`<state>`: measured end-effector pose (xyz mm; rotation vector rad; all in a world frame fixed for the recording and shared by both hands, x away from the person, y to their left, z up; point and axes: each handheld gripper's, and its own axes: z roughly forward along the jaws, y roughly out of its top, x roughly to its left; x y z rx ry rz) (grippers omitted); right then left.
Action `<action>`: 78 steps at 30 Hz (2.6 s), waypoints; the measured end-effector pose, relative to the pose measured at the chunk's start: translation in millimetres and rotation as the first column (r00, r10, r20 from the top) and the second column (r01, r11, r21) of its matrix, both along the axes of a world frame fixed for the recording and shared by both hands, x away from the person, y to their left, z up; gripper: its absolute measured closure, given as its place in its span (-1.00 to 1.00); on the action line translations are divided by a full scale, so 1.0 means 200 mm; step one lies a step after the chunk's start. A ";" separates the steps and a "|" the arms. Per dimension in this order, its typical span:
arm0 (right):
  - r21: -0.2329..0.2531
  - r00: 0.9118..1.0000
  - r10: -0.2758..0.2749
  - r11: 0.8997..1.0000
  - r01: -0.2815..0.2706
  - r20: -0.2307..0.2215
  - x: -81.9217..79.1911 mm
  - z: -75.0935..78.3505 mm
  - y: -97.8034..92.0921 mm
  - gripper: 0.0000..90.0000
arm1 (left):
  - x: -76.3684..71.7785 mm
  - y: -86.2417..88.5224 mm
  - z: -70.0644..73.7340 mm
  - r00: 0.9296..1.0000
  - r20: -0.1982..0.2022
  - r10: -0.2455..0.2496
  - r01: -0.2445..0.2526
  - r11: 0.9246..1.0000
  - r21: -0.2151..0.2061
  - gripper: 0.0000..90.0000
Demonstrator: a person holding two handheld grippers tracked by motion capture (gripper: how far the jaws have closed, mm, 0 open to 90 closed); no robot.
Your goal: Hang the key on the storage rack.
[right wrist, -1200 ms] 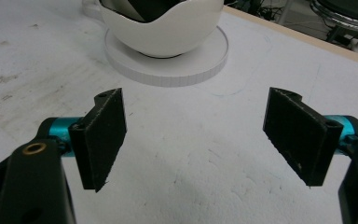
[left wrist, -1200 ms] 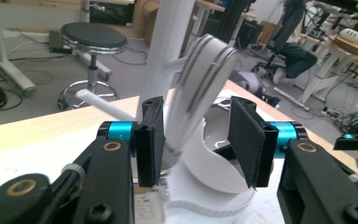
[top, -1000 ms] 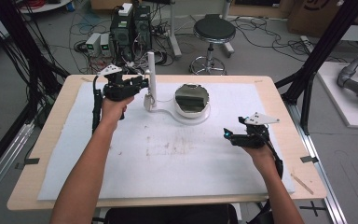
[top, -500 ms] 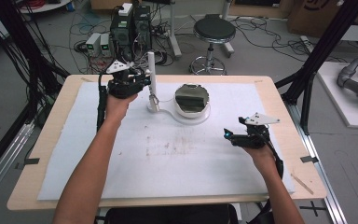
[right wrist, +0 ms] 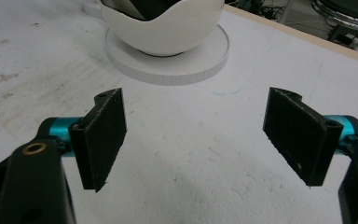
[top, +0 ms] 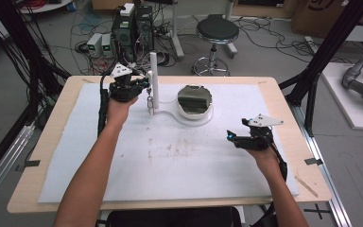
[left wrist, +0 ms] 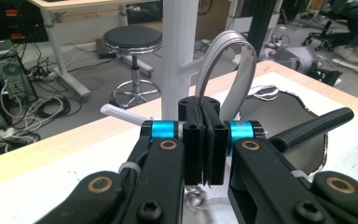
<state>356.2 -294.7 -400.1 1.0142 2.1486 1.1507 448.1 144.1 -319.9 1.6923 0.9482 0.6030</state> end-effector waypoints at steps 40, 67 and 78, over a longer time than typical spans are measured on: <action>0.021 1.000 -0.004 1.000 0.003 0.010 -0.01 0.01 0.00 -0.52 | -0.17 0.19 -0.11 0.999 0.025 -0.030 0.033 0.990 -0.136 -0.38; 0.023 1.000 0.000 1.000 0.000 0.013 0.00 0.01 -0.02 -0.52 | -0.52 0.35 -0.40 0.997 0.065 -0.036 0.045 0.990 -0.130 -0.53; 0.009 1.000 0.004 1.000 -0.004 0.005 -0.02 0.00 0.01 -0.52 | -0.52 0.38 -0.42 0.999 0.049 -0.015 0.021 0.991 -0.133 -0.54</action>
